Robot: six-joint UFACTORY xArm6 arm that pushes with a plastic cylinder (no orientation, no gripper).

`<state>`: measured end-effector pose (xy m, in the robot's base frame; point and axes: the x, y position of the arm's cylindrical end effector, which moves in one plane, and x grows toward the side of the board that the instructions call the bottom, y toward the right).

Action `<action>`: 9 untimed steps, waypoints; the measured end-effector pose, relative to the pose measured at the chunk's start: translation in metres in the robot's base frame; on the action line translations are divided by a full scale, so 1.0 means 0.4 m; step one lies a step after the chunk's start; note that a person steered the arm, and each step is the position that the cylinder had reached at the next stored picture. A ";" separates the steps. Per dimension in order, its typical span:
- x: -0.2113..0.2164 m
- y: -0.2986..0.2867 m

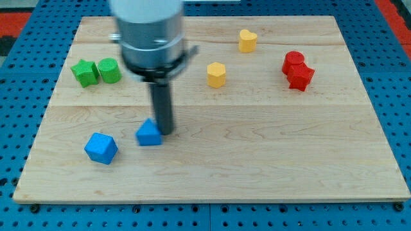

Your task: Place the yellow hexagon close to the green circle

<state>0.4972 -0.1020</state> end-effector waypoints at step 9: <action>-0.094 -0.159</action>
<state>0.4597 -0.1657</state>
